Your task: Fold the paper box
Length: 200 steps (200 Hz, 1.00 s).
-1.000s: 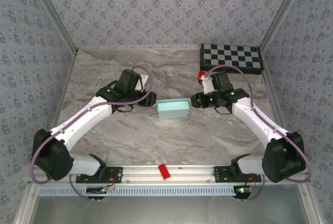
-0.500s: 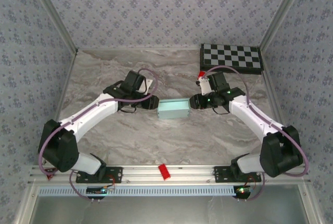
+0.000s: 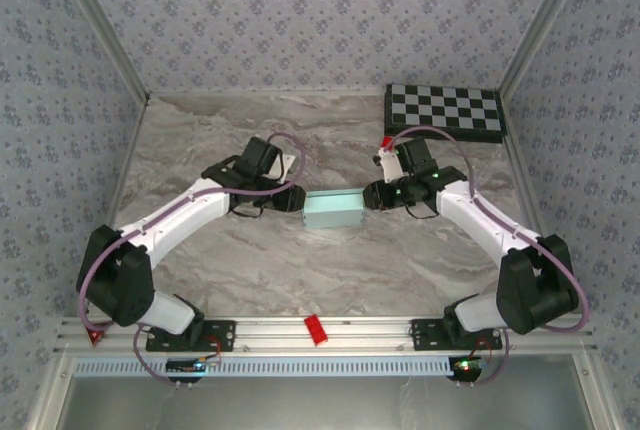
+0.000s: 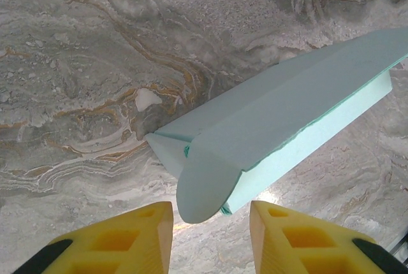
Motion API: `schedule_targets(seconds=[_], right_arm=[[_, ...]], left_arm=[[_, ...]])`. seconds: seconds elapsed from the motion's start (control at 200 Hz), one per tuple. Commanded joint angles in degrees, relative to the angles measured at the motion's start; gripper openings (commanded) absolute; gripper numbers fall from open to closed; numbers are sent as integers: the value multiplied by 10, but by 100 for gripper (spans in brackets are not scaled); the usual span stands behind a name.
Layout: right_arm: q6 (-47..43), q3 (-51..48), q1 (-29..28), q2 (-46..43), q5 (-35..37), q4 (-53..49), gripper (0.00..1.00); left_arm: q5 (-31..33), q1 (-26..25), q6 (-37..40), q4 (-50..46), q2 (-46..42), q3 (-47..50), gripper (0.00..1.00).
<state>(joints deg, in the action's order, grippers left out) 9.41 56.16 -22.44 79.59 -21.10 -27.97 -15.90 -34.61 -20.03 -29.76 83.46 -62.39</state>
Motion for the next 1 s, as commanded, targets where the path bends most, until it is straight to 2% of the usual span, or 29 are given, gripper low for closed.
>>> schedule_targets(seconds=[0.0,0.515,0.994], right_arm=[[-4,18,-4,6,-12,4,30],[0,18,-5,7,-24,9,23],[8,22,-7,14,-43,14,20]], left_arm=[[-12,-3,0,6,4,1,36],[-24,-3,-7,22,14,-2,26],[-39,-4,-18,37,23,0,25]])
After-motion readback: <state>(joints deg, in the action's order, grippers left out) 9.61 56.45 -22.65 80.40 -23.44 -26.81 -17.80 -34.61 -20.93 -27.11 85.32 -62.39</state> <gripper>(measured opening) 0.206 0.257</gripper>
